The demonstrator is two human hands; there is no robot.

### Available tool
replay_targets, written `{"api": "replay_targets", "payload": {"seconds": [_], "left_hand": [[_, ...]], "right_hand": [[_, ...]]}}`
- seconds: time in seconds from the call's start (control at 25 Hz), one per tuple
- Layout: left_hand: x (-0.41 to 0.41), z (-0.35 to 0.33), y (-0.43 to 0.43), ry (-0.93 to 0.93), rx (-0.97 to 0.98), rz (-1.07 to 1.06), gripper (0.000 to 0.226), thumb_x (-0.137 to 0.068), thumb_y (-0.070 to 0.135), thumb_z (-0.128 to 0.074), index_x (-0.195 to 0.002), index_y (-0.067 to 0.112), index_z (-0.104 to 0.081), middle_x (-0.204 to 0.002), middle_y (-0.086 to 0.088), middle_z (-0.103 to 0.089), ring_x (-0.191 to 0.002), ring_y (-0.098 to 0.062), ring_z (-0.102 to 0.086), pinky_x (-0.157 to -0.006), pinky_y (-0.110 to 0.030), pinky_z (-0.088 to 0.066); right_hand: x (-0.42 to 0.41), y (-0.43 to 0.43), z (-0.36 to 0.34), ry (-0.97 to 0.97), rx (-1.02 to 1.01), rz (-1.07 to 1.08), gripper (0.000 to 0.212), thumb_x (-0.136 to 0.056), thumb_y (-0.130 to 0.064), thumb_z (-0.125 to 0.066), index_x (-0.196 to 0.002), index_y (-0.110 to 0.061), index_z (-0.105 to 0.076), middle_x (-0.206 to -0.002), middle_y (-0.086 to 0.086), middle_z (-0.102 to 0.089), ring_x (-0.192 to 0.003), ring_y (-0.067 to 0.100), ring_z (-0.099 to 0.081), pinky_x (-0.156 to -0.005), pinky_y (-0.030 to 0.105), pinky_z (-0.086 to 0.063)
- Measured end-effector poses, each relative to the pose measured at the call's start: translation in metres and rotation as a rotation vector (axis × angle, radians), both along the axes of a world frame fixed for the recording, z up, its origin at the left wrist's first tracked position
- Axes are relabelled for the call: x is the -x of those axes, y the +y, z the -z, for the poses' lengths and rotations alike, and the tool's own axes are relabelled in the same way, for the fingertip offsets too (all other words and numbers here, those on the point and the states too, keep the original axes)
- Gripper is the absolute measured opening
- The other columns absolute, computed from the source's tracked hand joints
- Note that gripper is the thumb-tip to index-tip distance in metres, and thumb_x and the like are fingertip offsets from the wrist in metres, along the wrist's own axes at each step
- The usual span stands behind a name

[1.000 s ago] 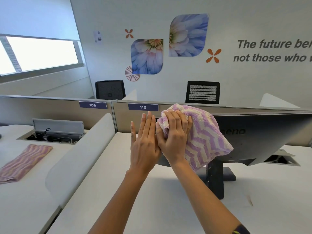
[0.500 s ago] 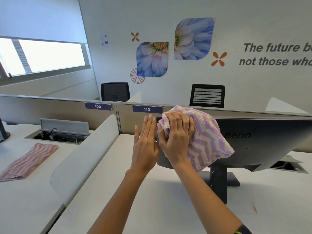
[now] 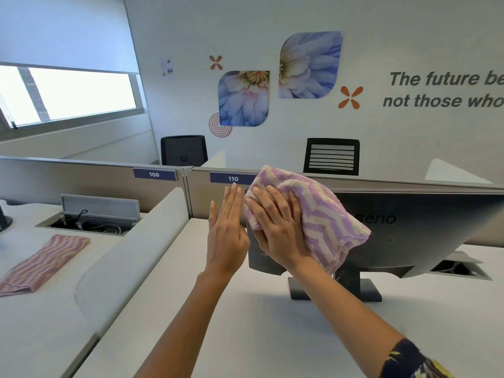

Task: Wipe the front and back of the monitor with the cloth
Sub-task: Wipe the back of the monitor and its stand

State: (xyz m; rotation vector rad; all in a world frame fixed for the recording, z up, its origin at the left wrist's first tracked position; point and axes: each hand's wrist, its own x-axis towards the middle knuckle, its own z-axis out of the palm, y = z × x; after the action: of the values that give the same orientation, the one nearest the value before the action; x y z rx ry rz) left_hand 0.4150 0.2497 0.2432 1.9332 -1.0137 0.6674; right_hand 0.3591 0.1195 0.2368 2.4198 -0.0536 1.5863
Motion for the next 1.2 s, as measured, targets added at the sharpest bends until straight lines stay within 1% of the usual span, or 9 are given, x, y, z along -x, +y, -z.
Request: {"api": "replay_targets", "payload": {"seconds": [0.12,0.28,0.4,0.56,0.64,0.8,0.92,1.08,1.2], "left_hand": [[0.006,-0.003,-0.006,-0.012,0.054,0.000,0.055,-0.097,0.019,-0.022,-0.152,0.010,-0.028,-0.159,0.000,-0.023,-0.149,-0.010,-0.011,-0.121,-0.051,-0.013],[0.016,-0.013,-0.012,-0.057,0.154,0.011,0.055,-0.105,0.037,-0.015,-0.149,0.009,-0.033,-0.157,-0.002,-0.029,-0.148,-0.009,-0.017,-0.122,-0.045,-0.013],[0.014,-0.019,-0.012,-0.065,0.180,-0.017,0.046,-0.105,0.025,-0.027,-0.148,0.010,-0.035,-0.155,0.001,-0.031,-0.147,-0.010,-0.020,-0.121,-0.048,-0.014],[0.011,-0.019,-0.010,-0.062,0.171,-0.027,0.046,-0.101,0.016,-0.031,-0.145,0.013,-0.043,-0.151,0.004,-0.038,-0.144,-0.006,-0.027,-0.120,-0.052,-0.014],[0.010,-0.019,-0.008,-0.056,0.184,-0.007,0.048,-0.097,0.016,-0.030,-0.142,0.013,-0.047,-0.149,0.003,-0.043,-0.143,-0.004,-0.029,-0.120,-0.053,-0.013],[0.014,-0.023,-0.006,-0.085,0.197,0.006,0.052,-0.098,0.025,-0.023,-0.138,0.010,-0.053,-0.145,0.000,-0.049,-0.141,-0.008,-0.036,-0.122,-0.051,-0.008],[0.013,-0.024,-0.011,-0.107,0.164,-0.030,0.052,-0.103,0.033,-0.021,-0.138,0.011,-0.053,-0.145,0.001,-0.048,-0.141,-0.005,-0.034,-0.121,-0.054,-0.012],[0.013,-0.028,-0.022,-0.094,0.161,-0.053,0.059,-0.105,0.044,-0.017,-0.140,0.011,-0.051,-0.145,-0.001,-0.048,-0.140,0.004,-0.029,-0.120,-0.053,-0.016],[0.021,-0.031,-0.032,-0.116,0.152,-0.058,0.060,-0.105,0.045,-0.016,-0.141,0.010,-0.048,-0.145,-0.004,-0.048,-0.140,-0.004,-0.033,-0.120,-0.053,-0.016]], "right_hand": [[0.011,-0.009,-0.008,0.086,0.092,-0.024,0.051,-0.095,-0.042,-0.053,-0.142,-0.023,-0.051,-0.152,0.003,-0.043,-0.144,0.027,-0.033,-0.119,0.054,-0.018],[0.026,-0.010,-0.031,0.124,-0.009,-0.189,0.049,-0.098,-0.046,-0.041,-0.137,-0.021,-0.057,-0.147,0.002,-0.050,-0.140,0.024,-0.040,-0.117,0.051,-0.021],[0.028,-0.003,-0.050,0.032,-0.138,-0.277,0.050,-0.102,-0.042,-0.028,-0.119,-0.016,-0.068,-0.125,0.001,-0.066,-0.118,0.021,-0.057,-0.107,0.046,-0.034],[0.020,0.007,-0.070,-0.056,-0.213,-0.158,0.056,-0.104,-0.039,-0.024,-0.098,-0.012,-0.072,-0.101,0.006,-0.071,-0.091,0.024,-0.062,-0.091,0.035,-0.039],[0.011,0.010,-0.067,-0.009,-0.198,-0.046,0.052,-0.103,-0.042,-0.029,-0.102,-0.012,-0.071,-0.109,0.009,-0.067,-0.100,0.025,-0.059,-0.092,0.036,-0.040],[-0.004,0.017,-0.042,0.119,-0.095,0.082,0.065,-0.103,-0.047,-0.013,-0.129,-0.012,-0.061,-0.137,0.011,-0.059,-0.131,0.030,-0.051,-0.116,0.047,-0.027],[-0.005,0.015,-0.039,0.104,-0.066,0.093,0.067,-0.104,-0.043,-0.008,-0.130,-0.010,-0.060,-0.134,0.010,-0.061,-0.130,0.030,-0.053,-0.116,0.048,-0.026],[0.000,0.007,-0.039,0.093,-0.023,0.088,0.051,-0.101,-0.041,-0.028,-0.128,-0.011,-0.061,-0.129,0.009,-0.064,-0.125,0.028,-0.057,-0.114,0.049,-0.032],[0.006,0.000,-0.041,0.060,-0.011,0.071,0.049,-0.097,-0.040,-0.036,-0.125,-0.011,-0.064,-0.125,0.009,-0.066,-0.121,0.028,-0.060,-0.112,0.049,-0.037]]}}
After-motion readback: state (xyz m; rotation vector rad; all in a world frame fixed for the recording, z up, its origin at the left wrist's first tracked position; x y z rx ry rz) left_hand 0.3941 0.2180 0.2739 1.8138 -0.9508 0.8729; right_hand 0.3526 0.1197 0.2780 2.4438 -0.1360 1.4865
